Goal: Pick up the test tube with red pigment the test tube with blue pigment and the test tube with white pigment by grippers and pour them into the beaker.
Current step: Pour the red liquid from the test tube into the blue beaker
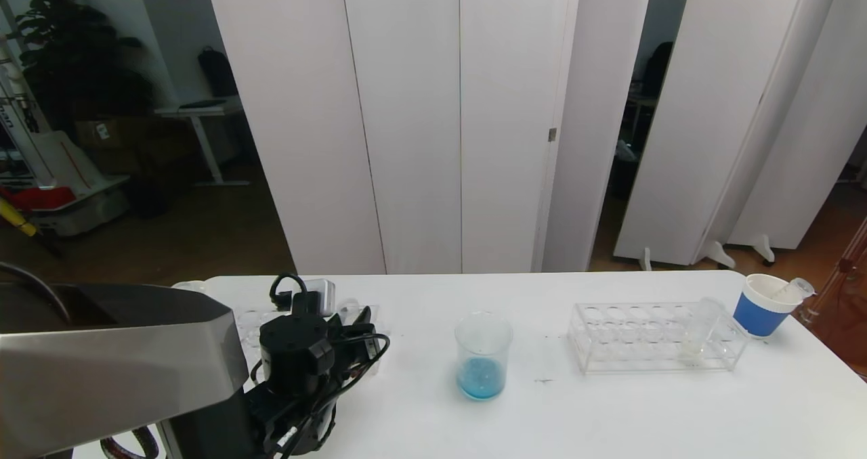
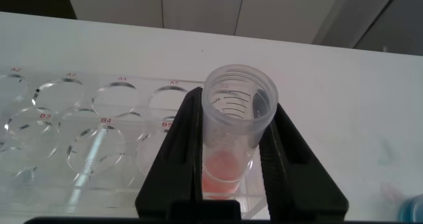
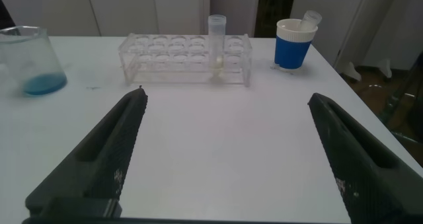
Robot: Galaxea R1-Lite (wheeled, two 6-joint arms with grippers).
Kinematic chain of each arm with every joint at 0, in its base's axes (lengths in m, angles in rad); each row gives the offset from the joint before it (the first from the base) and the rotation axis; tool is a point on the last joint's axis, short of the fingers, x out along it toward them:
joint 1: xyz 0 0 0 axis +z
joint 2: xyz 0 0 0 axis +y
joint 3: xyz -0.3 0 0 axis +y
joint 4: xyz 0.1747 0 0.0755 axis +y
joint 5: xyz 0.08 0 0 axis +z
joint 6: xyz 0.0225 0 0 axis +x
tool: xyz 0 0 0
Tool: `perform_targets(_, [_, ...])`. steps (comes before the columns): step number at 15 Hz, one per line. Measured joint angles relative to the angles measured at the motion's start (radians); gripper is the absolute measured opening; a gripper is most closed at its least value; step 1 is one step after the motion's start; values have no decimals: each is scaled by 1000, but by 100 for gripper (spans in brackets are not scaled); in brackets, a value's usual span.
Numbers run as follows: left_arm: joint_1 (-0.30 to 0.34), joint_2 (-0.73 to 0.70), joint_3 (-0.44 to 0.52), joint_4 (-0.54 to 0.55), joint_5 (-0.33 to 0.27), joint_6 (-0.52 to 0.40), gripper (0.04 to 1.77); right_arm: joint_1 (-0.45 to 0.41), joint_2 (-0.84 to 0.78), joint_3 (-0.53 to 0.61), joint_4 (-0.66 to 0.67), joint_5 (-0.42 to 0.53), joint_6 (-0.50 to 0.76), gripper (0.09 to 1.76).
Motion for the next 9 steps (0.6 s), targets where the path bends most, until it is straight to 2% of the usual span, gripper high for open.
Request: perform_targets(9, [-3,-29,1,-1,0,40,58,0,0,0,0,0,0,175])
